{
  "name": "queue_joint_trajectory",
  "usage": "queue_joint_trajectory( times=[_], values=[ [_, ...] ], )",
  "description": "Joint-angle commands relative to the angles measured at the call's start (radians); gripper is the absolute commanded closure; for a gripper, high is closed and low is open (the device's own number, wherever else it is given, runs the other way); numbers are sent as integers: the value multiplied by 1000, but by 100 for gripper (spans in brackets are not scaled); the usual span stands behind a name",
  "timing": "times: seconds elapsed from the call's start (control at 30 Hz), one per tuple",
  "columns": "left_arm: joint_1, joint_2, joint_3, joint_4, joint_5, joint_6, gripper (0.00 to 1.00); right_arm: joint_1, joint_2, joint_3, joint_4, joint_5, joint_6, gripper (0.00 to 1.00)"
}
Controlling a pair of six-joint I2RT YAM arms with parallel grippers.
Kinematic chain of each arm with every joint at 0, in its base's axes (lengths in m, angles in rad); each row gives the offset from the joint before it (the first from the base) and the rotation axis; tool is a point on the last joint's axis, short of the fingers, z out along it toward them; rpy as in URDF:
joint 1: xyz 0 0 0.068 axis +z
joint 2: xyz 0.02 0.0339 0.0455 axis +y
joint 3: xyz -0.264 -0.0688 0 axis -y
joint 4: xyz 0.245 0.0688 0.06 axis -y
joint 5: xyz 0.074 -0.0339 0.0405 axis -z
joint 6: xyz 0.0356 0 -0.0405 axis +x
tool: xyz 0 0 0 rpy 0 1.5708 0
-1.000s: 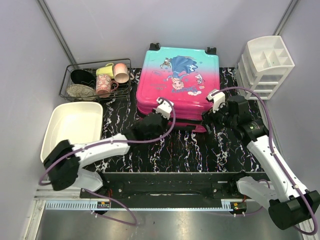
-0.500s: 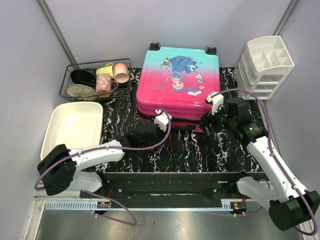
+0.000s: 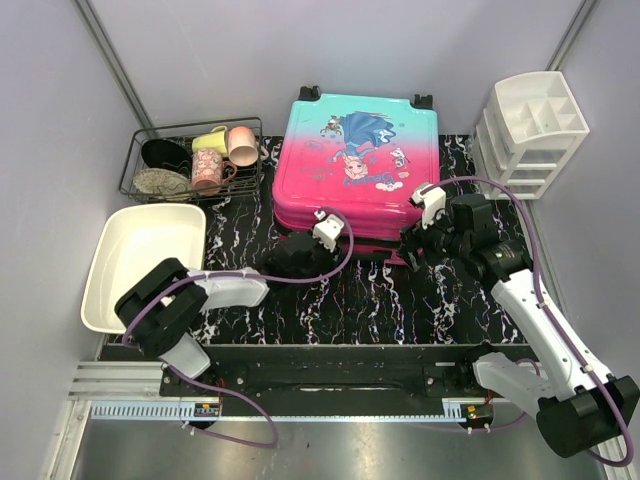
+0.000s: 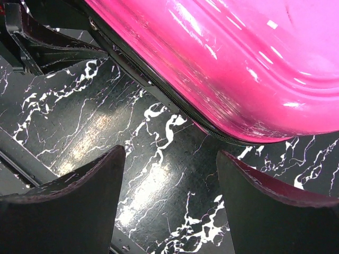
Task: Open, take out, and arrange the luggage
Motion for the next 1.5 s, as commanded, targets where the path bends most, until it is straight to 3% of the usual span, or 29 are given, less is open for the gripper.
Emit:
queue_joint_trajectory(
  times=[0.0,0.13,0.17,0.27,0.37,0.4,0.47,0.5,0.6,0.63,0.73,0.83,0.87,0.93,1.07,1.17,1.23,1.33,1.47],
  values=[
    [13,15,36,276,220,41,59,-3,0,-1,18,4,24,21],
    [11,-27,42,294,427,37,72,-5,-5,-8,21,2,22,21],
    [11,-58,57,287,464,28,84,-5,-5,-10,20,-1,22,21],
    [7,-141,88,203,547,2,100,-3,-10,-11,21,-6,18,21],
    [14,-236,79,97,546,-26,100,-5,-14,-14,21,-12,18,22],
    [19,-259,73,48,517,-41,90,-5,-17,-17,21,-15,18,22],
    [45,-323,54,-7,495,-51,82,-3,-25,-25,21,-41,21,23],
    [54,-343,48,-65,480,-49,71,-5,-31,-39,27,-55,24,24],
    [98,-415,38,-179,395,-58,62,-3,-40,-75,70,-118,71,31],
    [117,-428,45,-213,374,-67,52,-2,-39,-83,81,-136,88,33],
    [223,-459,112,-372,320,-104,25,11,-16,-109,128,-158,154,35],
    [359,-463,198,-482,331,-101,15,9,39,-105,127,-72,151,36],
    [449,-450,244,-500,361,-95,10,9,50,-102,125,-44,130,37],
    [538,-419,293,-520,550,-40,7,9,73,-96,127,8,128,38],
    [612,-215,555,-693,579,29,6,-82,133,-82,125,138,159,37],
    [635,-70,706,-790,569,-14,6,-179,208,-44,127,166,179,39],
    [655,-6,766,-784,650,-107,7,-244,248,-1,125,169,170,39],
    [651,125,801,-766,786,-208,10,-291,244,38,124,172,136,39],
    [571,132,723,-700,856,-268,15,-371,184,73,40,77,93,37]
  ],
)
